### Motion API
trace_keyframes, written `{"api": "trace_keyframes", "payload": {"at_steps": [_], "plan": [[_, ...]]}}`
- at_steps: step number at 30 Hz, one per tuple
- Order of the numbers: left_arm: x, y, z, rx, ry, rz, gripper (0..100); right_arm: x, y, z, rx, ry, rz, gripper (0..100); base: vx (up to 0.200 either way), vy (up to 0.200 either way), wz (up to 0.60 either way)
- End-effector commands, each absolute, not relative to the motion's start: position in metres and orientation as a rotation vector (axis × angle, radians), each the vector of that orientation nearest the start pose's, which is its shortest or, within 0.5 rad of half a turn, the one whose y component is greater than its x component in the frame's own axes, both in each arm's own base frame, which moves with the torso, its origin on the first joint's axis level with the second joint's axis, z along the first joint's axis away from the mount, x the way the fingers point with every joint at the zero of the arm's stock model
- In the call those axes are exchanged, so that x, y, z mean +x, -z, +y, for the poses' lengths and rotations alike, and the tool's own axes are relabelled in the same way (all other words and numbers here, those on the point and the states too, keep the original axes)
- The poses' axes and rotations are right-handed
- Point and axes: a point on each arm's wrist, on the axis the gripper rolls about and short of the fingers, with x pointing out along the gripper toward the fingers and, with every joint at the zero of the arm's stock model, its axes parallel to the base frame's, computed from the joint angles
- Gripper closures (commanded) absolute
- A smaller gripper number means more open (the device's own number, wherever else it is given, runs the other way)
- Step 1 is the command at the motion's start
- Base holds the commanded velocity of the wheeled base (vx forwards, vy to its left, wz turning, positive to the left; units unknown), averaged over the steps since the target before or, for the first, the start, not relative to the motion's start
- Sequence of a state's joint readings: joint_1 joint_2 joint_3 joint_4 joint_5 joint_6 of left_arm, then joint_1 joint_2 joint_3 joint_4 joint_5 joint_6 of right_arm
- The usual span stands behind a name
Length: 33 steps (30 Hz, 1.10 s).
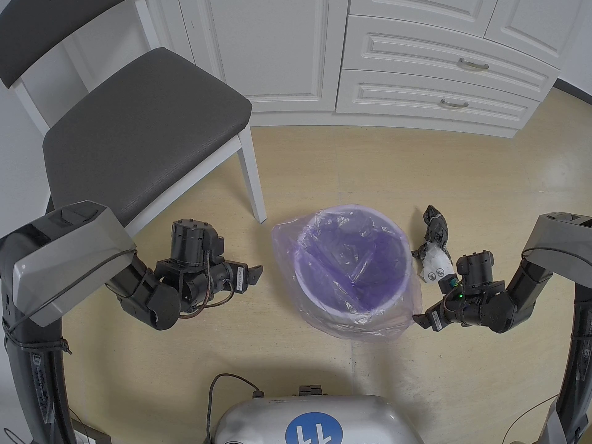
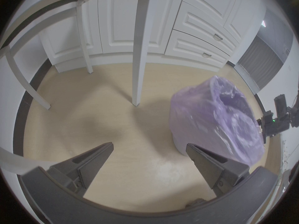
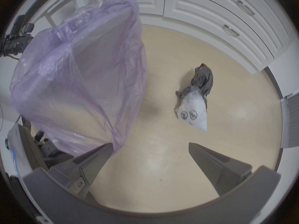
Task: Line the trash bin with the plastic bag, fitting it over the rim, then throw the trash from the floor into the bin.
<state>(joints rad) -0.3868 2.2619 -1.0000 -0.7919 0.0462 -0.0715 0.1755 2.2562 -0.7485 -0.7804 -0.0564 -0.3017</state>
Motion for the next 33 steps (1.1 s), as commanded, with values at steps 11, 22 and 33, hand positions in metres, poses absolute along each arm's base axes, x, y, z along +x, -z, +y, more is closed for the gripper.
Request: {"api": "trace_keyframes", "payload": {"at_steps": [11, 22, 33], "plan": [[0.354, -0.098, -0.19, 0.0, 0.448, 0.309, 0, 0.329, 0.022, 0.079, -0.434, -0.317, 0.789, 0, 0.0, 0.0, 0.0], [0.352, -0.113, -0.27, 0.048, 0.473, 0.31, 0, 0.304, 0.025, 0.104, -0.478, -0.409, 0.806, 0, 0.0, 0.0, 0.0], [0.359, -0.085, -0.313, 0.198, 0.315, 0.454, 0, 0.301, 0.025, 0.108, -0.49, -0.418, 0.807, 0, 0.0, 0.0, 0.0]]}}
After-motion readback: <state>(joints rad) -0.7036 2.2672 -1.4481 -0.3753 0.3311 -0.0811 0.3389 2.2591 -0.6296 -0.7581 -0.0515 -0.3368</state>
